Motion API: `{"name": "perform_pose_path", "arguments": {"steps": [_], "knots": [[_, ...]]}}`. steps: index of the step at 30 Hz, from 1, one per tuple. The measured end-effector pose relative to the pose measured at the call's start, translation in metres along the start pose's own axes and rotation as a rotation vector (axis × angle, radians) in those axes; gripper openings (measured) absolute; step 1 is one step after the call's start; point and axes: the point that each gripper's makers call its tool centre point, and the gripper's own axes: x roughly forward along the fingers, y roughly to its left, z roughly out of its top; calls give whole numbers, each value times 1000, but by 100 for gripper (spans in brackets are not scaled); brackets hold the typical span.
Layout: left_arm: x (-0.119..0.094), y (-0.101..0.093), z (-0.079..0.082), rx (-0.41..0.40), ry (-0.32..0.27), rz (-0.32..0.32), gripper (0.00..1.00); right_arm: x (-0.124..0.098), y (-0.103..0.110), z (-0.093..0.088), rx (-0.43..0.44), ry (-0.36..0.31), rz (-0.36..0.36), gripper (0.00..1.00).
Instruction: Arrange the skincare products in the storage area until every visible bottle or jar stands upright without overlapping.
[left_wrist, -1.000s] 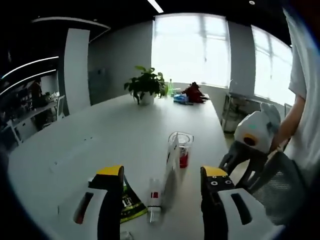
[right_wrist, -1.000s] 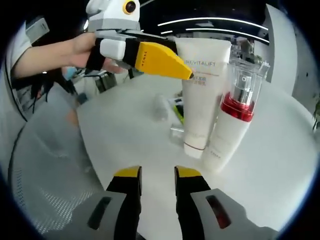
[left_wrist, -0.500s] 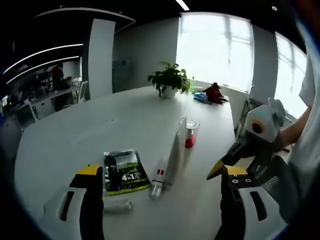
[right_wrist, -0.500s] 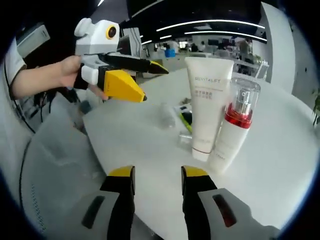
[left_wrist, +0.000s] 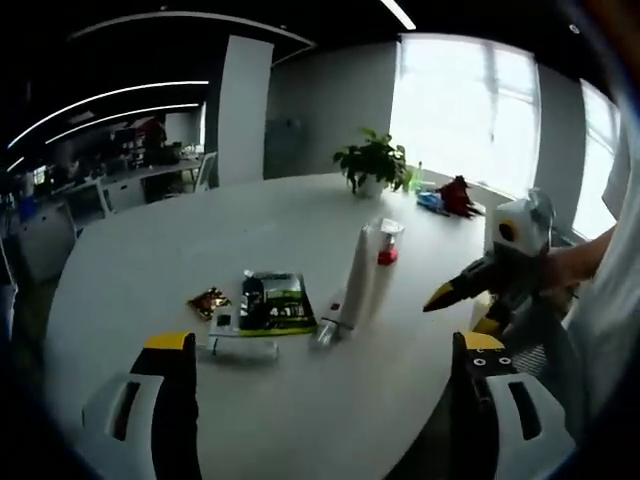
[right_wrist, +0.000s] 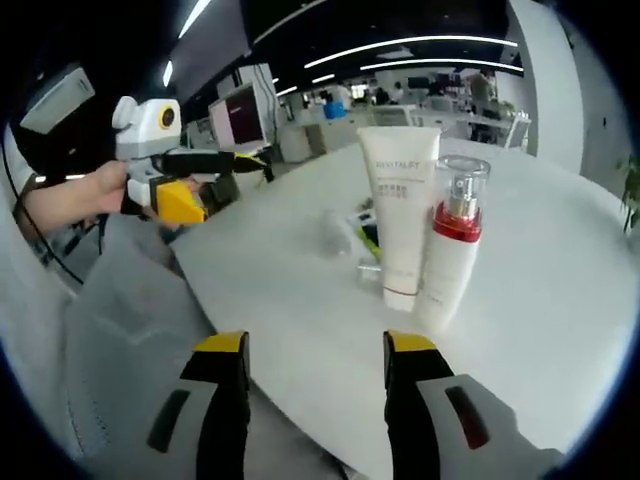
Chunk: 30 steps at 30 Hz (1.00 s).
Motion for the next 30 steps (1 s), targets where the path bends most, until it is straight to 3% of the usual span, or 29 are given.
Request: {"name": "perform_pose_path", "arguments": {"steps": [7, 15, 19, 22, 24, 30], "knots": [[-25, 14, -15, -75, 5, 21, 99, -7, 8, 9, 33, -20, -19, 66], [-61, 28, -33, -161, -5, 34, 99, -6, 23, 6, 96, -3, -32, 78], [-79, 37, -28, -237, -102, 58, 99, -3, 22, 5, 104, 17, -67, 86], [-87, 41, -38, -210, -76, 73, 99, -5, 25, 11, 118, 6, -87, 89], [-92, 43, -38, -239, -97, 65, 99, -8, 27, 14, 116, -2, -93, 90], [-102, 48, -28, -209, -165, 114, 99, -16, 31, 17, 112, -7, -103, 97]]}}
